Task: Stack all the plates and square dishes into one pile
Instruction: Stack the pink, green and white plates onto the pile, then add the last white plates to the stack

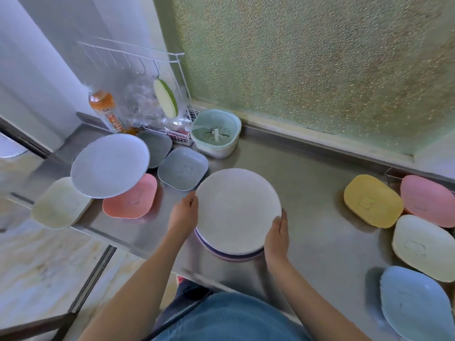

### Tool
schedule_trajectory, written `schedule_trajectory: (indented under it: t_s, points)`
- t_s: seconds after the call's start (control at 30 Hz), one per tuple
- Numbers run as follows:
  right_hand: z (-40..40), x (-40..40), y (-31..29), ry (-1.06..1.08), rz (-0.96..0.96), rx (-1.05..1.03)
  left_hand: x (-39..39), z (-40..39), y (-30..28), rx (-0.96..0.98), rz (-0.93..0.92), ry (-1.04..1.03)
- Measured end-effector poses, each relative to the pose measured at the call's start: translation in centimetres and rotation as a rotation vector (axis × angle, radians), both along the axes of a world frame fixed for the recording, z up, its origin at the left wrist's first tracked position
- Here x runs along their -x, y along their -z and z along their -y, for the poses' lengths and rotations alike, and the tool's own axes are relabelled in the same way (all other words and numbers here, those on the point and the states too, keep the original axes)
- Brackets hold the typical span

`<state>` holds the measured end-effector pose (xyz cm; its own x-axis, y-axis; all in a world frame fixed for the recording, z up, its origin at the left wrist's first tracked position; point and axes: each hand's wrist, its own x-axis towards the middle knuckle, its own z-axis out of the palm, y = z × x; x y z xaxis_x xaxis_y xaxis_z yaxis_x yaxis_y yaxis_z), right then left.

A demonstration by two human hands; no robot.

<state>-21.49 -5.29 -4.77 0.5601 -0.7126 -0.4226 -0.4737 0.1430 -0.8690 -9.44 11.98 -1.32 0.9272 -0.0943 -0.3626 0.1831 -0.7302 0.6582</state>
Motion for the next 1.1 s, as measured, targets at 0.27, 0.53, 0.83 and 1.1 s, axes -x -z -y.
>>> schedule_trajectory:
  t_s: [0.27,0.53,0.83,1.1]
  points:
    - [-4.2,-3.0,-2.6,0.049,-0.186,0.497,-4.7,-7.1,-0.2,-0.010,0.112,0.011]
    - [-17.1,-16.7,-4.6,-0.555,0.052,0.758,-11.9,-19.2,-1.2,-0.128,0.276,-0.439]
    - [-23.7,-24.6,-2.3,-0.570,-0.177,0.231,-15.4,-25.6,0.5,-0.043,-0.007,-0.533]
    - [-24.9,-25.4,-2.2,-0.366,-0.102,0.121,-15.2,-26.0,1.1,0.145,-0.027,-0.600]
